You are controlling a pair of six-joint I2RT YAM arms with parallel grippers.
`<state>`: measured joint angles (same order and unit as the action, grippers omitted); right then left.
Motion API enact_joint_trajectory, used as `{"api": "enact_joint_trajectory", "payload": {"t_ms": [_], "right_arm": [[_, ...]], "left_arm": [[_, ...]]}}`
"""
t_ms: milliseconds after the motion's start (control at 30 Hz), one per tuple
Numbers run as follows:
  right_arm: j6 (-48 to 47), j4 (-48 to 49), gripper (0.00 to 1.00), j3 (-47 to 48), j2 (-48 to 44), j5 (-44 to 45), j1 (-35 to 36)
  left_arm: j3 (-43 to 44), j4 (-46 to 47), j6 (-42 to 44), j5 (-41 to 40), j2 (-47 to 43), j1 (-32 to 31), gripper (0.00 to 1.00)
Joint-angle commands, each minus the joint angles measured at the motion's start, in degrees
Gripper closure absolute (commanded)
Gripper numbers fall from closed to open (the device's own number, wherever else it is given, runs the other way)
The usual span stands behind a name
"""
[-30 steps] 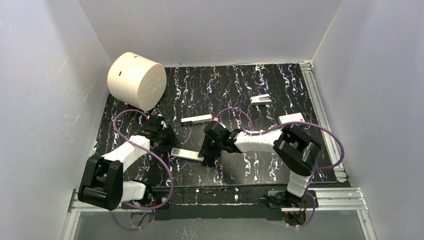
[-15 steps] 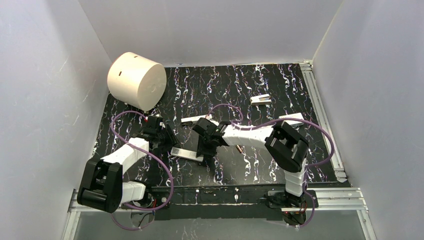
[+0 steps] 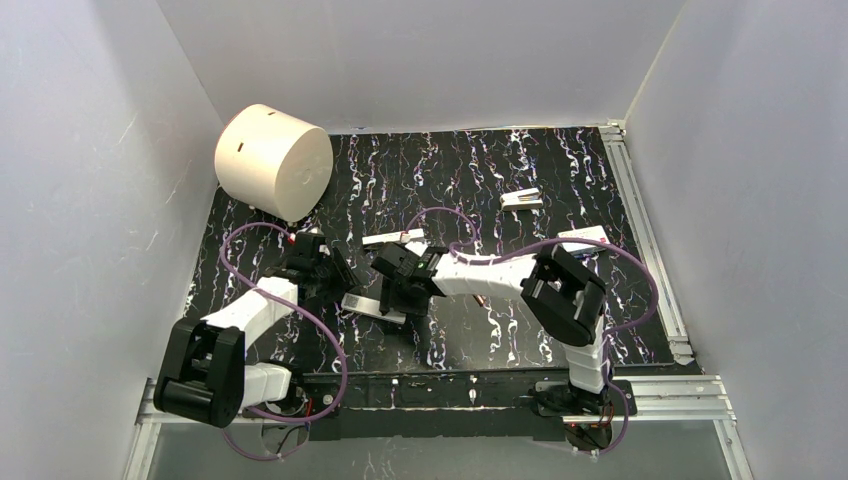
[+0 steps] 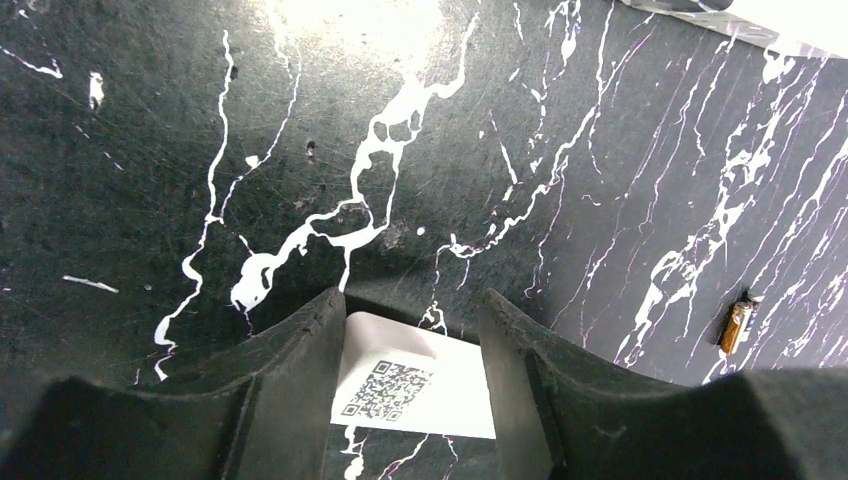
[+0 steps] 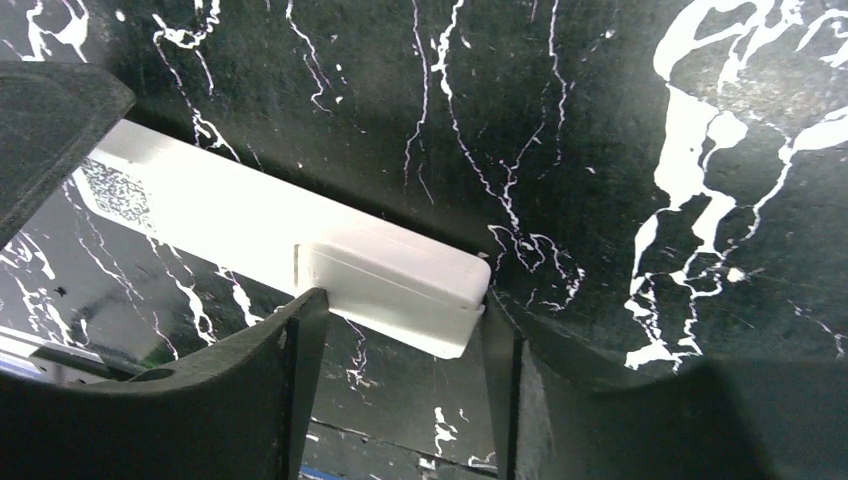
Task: Load the batteries into the remote control
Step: Load the battery cover into the remote control.
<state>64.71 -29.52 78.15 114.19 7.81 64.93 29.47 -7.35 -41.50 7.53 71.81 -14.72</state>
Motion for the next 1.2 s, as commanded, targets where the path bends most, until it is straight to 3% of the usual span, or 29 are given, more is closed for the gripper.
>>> {"api": "enact_joint_trajectory", "payload": {"t_ms": [0,400,667,800,967,1167], "right_arm": [[1.3,18.1,0.36,-8.5,8.9,5.9,3.7],[-2.2,19.2,0.24,-14.9,-3.2,9.6,3.3],[-1.4,14.2,0.23,-14.6,-7.0,14.0,3.3],[-0.4,13.1,0.29,-15.3,-9.3,16.9,3.3],[-2.5,11.2,0.29,-13.3,-10.4,19.3,3.3],[-2.8,10.9,0.45,-12.8,-10.0,16.7,3.6]], "left_arm": [[-1.6,-9.0,-0.7,2.5,3.3,-1.5,0.48],[3.7,-14.5,0.4,-2.5,2.5,-1.5,0.37],[4.8,-17.6,0.6,-4.8,-0.7,-1.5,0.18],[5.5,-19.1,1.0,-6.4,-2.2,-1.5,0.15],[6.0,-21.0,1.0,-9.2,-3.5,-1.5,0.1],[5.5,-21.1,0.7,-8.0,-4.7,-1.5,0.18]]}}
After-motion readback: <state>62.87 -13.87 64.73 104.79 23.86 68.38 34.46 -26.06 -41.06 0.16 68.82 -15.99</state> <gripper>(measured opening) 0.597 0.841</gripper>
